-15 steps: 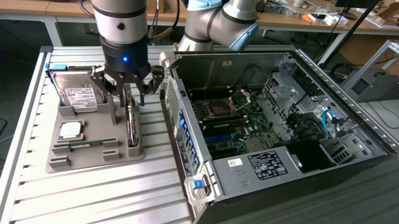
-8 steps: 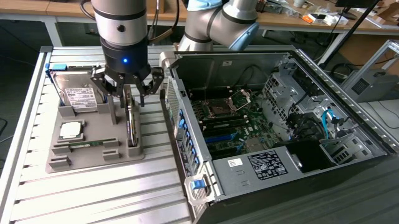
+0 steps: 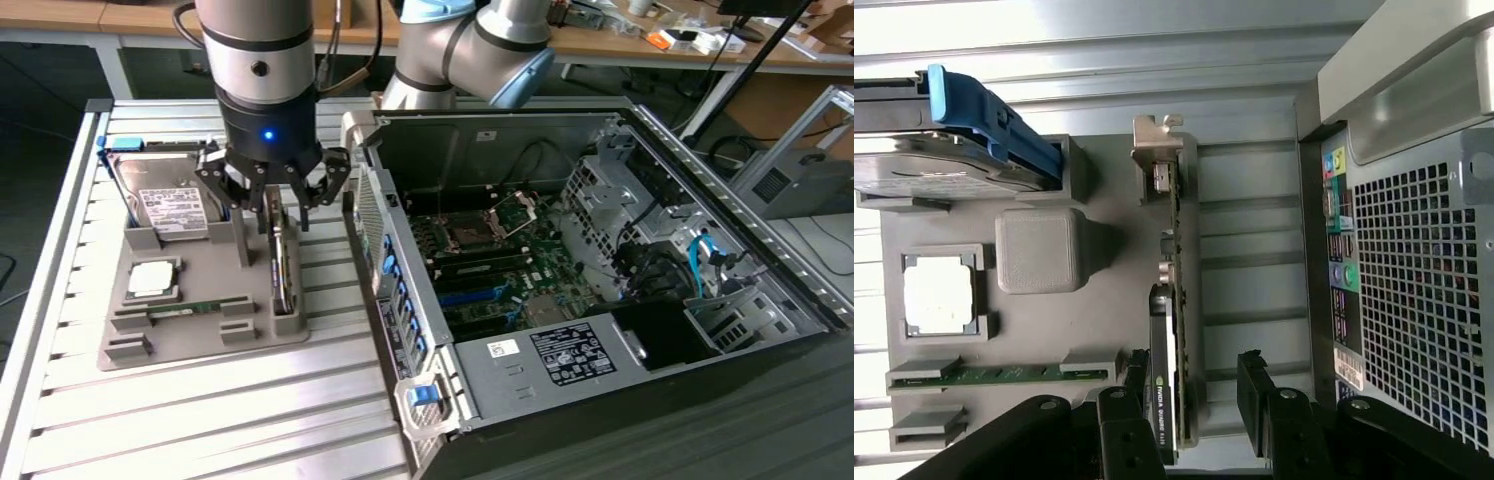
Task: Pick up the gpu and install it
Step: 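Pick up the gpu and move the gpu toward the slot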
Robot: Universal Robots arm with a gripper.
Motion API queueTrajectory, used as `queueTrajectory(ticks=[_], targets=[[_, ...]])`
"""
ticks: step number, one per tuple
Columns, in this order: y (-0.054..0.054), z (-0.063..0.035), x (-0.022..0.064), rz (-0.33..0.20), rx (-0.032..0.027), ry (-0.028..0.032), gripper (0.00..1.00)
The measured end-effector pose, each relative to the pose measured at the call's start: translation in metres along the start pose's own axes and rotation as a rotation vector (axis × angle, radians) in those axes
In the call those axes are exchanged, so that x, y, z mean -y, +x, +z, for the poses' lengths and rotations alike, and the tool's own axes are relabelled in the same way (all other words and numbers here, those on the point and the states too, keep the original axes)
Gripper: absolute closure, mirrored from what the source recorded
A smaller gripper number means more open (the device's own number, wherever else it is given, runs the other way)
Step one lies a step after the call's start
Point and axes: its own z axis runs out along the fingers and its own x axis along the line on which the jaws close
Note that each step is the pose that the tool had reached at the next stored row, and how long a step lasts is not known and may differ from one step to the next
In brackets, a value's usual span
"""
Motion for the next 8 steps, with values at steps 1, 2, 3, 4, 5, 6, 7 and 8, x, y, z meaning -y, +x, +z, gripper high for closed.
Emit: queueTrajectory(ticks=[1, 2, 3, 4, 5, 6, 7, 8], targets=[[0.0, 0.0008, -0.0001, 0.0, 0.0, 0.0, 0.52], [0.0002, 0.0015, -0.0006, 0.0, 0.0, 0.0001, 0.52], [0.0008, 0.0023, -0.0015, 0.0, 0.0, 0.0, 0.52], [0.0013, 0.0031, -0.0025, 0.0, 0.0, 0.0001, 0.52], [0.0019, 0.0038, -0.0037, 0.0, 0.0, 0.0001, 0.52], [0.0023, 0.0043, -0.0047, 0.0, 0.0, 0.0001, 0.52], [0.0032, 0.0056, -0.0071, 0.0, 0.0, 0.0, 0.52], [0.0042, 0.0068, -0.0091, 0.0, 0.0001, -0.0001, 0.52]])
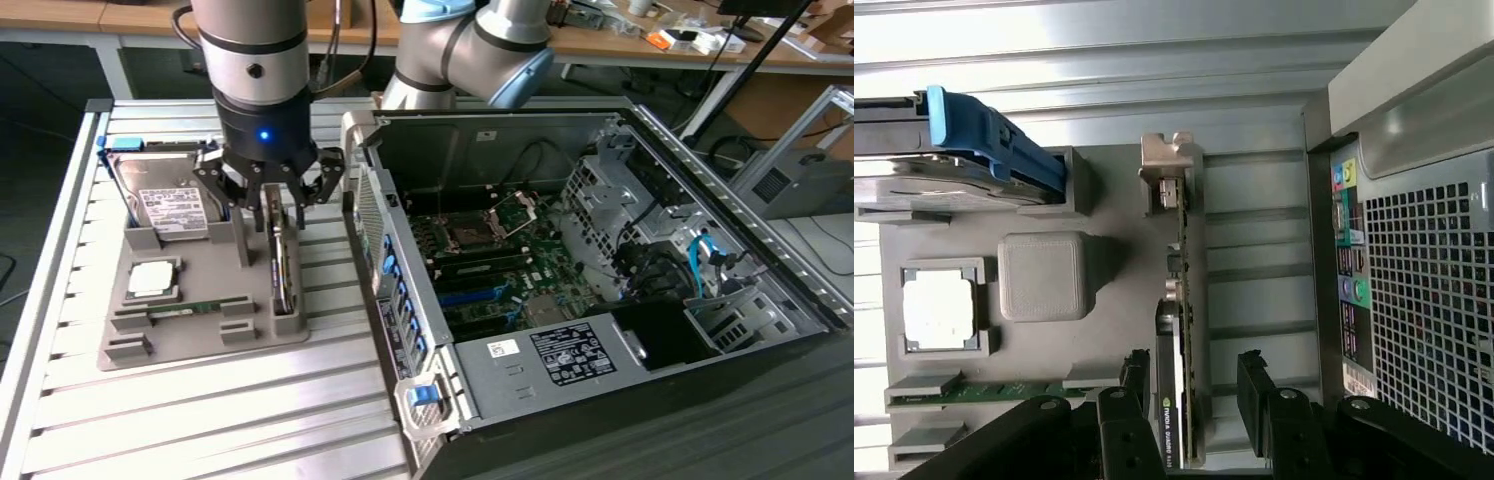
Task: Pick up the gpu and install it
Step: 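Pick up the gpu and move the gpu toward the slot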
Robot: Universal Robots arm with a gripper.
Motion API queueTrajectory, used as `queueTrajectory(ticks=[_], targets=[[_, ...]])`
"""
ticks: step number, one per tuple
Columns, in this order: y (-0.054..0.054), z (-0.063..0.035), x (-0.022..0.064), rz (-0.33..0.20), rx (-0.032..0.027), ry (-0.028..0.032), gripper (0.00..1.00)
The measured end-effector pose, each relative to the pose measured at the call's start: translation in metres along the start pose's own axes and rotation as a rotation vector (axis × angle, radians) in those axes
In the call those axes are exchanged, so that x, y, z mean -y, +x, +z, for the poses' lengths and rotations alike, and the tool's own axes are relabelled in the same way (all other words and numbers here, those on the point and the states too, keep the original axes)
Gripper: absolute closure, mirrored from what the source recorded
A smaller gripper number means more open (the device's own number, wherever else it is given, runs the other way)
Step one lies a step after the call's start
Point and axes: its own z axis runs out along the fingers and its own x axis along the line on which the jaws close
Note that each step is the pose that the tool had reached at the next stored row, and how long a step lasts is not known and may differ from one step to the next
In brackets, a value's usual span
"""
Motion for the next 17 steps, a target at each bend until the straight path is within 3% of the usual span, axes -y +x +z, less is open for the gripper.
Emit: queueTrajectory(ticks=[9, 17], targets=[[0.007, 0.0082, -0.0029, 0.0, -0.0001, 0.0001, 0.52], [0.008, 0.0224, -0.0022, 0.0, -0.0001, 0.0001, 0.52]])
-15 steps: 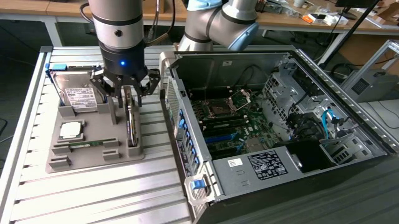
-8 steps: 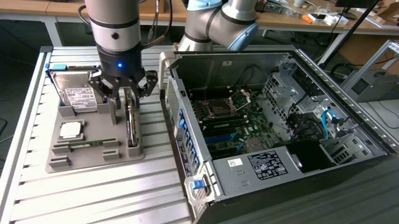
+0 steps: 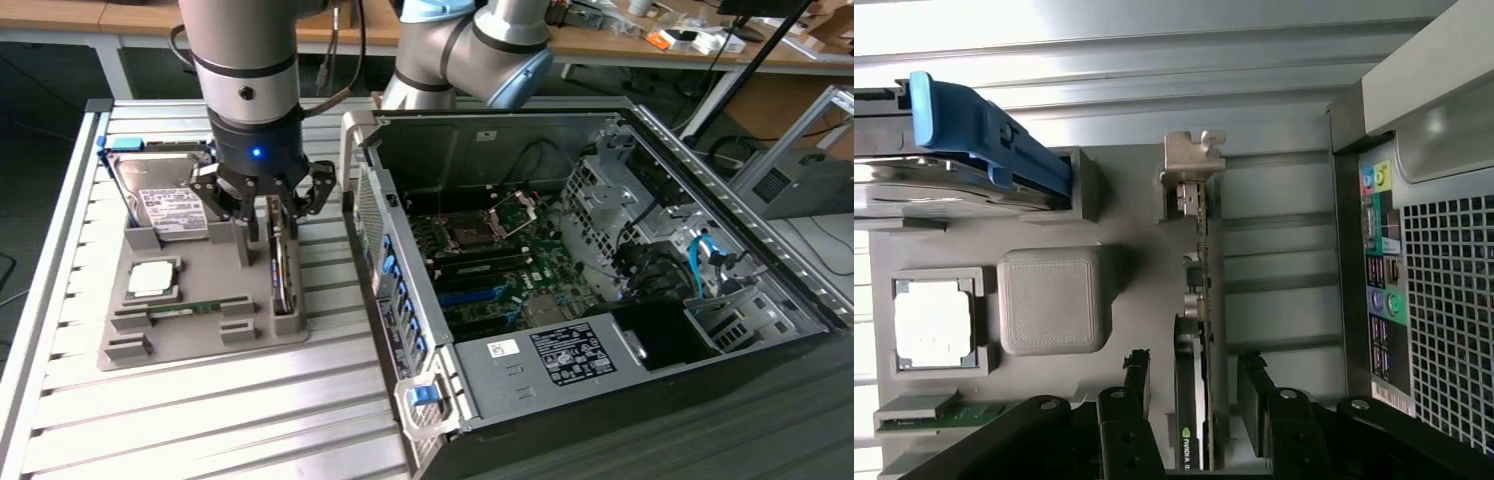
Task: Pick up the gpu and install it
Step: 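Pick up the gpu and move the gpu toward the slot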
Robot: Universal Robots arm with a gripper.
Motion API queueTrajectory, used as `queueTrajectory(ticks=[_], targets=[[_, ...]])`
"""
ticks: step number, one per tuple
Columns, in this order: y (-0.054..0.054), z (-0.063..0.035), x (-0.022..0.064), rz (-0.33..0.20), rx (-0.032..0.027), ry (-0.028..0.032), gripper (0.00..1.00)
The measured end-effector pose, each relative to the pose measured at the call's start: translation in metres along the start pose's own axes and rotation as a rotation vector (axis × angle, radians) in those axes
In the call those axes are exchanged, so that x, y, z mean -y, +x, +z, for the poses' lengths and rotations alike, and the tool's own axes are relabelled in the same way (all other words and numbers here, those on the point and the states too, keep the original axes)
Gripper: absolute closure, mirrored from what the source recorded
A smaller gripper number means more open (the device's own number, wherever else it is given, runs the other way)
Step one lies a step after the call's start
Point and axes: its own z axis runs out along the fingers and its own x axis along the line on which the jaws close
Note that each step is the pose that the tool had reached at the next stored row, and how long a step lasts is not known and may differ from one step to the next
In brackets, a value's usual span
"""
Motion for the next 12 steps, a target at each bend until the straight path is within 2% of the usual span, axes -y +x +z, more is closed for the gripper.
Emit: queueTrajectory(ticks=[12], targets=[[0.0, 0.0141, 0.0006, 0.0, 0.0, 0.0, 0.52]])
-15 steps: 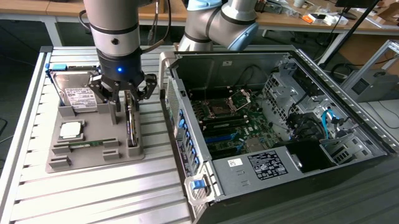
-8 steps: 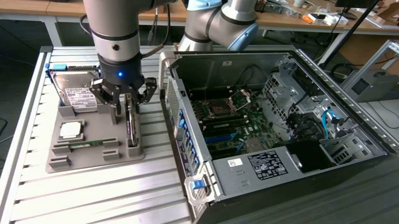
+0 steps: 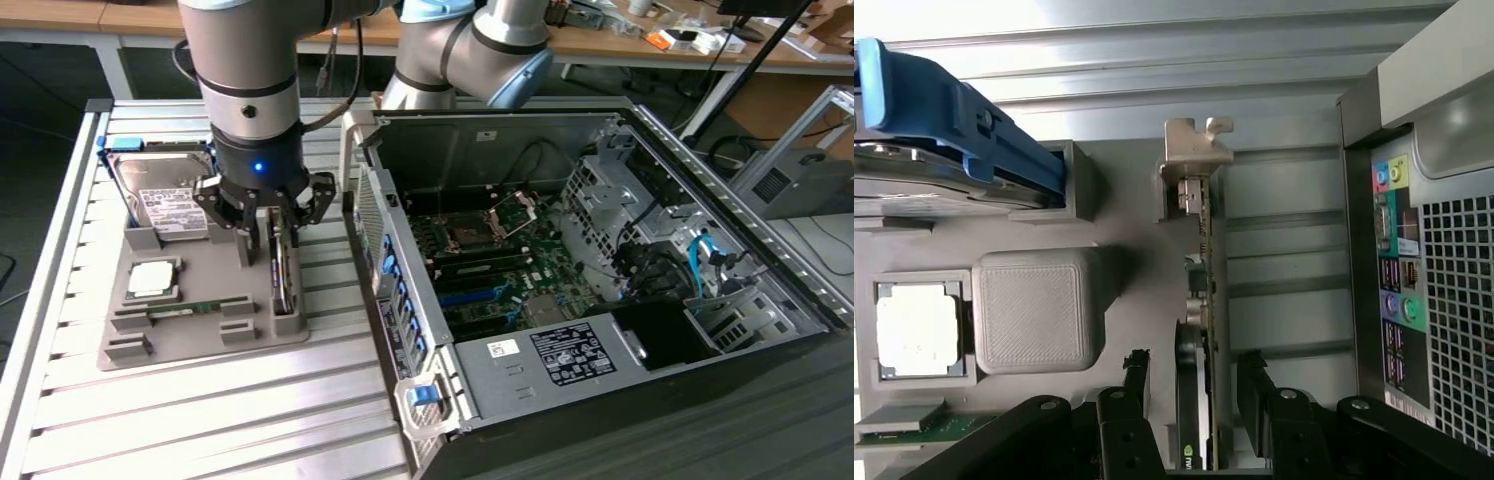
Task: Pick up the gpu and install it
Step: 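Pick up the gpu and move the gpu toward the slot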
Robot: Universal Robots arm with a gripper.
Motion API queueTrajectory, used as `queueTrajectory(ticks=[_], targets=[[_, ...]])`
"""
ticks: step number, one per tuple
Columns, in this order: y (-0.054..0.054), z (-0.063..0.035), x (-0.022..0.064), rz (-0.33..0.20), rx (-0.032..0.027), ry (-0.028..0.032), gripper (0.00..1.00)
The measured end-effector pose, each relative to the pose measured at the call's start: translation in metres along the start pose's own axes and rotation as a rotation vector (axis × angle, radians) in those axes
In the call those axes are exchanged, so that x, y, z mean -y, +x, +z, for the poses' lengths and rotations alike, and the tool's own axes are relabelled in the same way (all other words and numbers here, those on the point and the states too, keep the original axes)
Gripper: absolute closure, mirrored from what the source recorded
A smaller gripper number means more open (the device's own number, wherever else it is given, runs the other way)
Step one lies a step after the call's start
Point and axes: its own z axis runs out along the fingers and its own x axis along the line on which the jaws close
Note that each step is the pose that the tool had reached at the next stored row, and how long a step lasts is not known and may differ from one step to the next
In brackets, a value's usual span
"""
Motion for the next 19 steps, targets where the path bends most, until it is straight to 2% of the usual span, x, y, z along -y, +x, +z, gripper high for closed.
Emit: queueTrajectory(ticks=[10, 19], targets=[[0.0001, 0.0067, 0.0003, 0.0, 0.0, 0.0, 0.52], [0.0001, 0.0074, 0.0004, 0.0, 0.0, 0.0001, 0.52]])
